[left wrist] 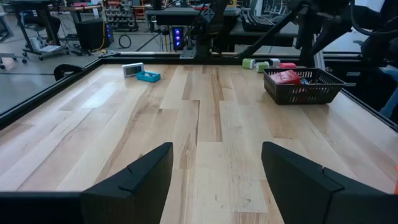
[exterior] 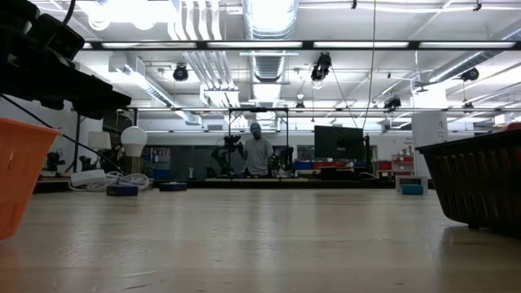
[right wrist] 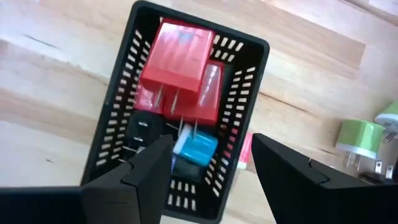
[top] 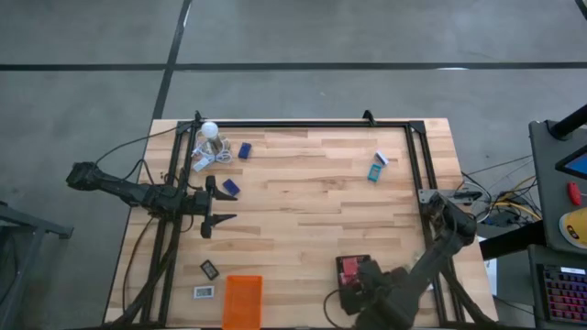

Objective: Pick & Place Office items
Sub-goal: Put the pink white charger adapter into the black bin

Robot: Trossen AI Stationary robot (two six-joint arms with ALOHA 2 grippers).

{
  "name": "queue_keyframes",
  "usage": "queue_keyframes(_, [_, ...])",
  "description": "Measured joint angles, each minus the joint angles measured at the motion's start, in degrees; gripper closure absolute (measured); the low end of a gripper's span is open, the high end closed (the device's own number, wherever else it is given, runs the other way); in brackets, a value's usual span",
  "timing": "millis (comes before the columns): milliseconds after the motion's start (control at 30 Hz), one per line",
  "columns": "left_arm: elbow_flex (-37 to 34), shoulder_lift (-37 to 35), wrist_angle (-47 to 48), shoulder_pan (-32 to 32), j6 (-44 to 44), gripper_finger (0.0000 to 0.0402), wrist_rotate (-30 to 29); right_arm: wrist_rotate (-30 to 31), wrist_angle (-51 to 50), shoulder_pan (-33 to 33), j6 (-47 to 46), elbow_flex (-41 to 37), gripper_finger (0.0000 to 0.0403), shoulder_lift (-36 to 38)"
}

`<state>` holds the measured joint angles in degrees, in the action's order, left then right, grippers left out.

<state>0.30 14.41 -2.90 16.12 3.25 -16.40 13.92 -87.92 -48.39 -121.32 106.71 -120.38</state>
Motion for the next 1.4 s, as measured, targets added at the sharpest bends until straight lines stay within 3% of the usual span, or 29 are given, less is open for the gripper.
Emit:
queue_keyframes(133, [0.0,0.0,0.0,0.0,0.0,0.0149,0.0,3.0,-0.2,-1.6,-1.7,-0.5,0.0186,0.0])
queue_keyframes(400, [0.0,0.0,0.0,0.0,0.0,0.0149,0.0,3.2,-2.2,-3.1,-2.0,-1.2,0.0186,0.3])
queue_keyframes(767, [0.0,0.0,0.0,0.0,0.0,0.0149,0.0,5.1,-1.9,-0.9,0.8,-8.6,0.0186,6.9])
queue_keyframes(967, [0.0,0.0,0.0,0.0,0.0,0.0149,0.0,6.7,1.5,0.5,2.0,-18.0,0.0186,14.0])
queue_keyframes(1267, [0.0,0.0,0.0,0.0,0.0,0.0149,0.0,6.8,18.5,0.3,2.5,-38.2,0.0186,27.5])
queue_keyframes(1400, [0.0,0.0,0.0,0.0,0.0,0.0149,0.0,4.0,23.9,-1.0,2.8,-43.9,0.0186,31.4])
